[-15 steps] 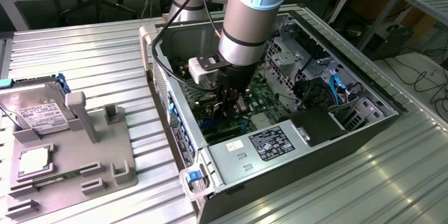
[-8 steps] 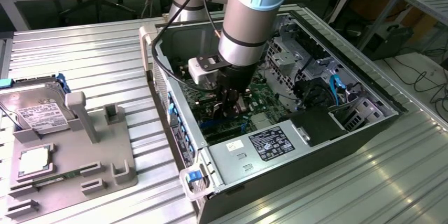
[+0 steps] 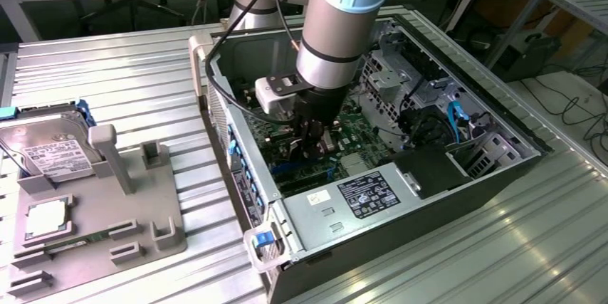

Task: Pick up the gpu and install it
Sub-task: 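Insert the gpu into the slot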

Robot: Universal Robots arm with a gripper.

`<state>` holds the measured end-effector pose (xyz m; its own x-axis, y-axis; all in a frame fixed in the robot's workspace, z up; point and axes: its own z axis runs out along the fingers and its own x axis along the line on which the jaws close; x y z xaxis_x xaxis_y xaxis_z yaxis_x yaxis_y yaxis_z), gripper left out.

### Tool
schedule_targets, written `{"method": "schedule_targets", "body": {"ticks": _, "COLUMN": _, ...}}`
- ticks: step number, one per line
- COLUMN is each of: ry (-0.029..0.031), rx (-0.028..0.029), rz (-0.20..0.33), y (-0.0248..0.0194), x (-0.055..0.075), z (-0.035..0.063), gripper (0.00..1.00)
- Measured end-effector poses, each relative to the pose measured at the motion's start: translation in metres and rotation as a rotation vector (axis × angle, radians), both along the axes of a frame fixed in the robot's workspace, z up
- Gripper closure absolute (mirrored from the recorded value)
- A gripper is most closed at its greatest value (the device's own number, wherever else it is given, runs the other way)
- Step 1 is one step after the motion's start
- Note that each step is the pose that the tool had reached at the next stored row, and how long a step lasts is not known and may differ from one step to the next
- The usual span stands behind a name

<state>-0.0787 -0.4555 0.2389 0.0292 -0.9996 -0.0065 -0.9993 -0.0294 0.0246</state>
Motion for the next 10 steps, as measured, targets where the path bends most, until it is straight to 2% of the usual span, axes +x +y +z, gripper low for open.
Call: {"method": "schedule_targets", "body": {"ticks": 10, "ry": 0.0001, "rx": -0.0001, "rz": -0.011, "y": 0.0, "x": -0.0001, "z": -0.0021, "gripper": 0.72}}
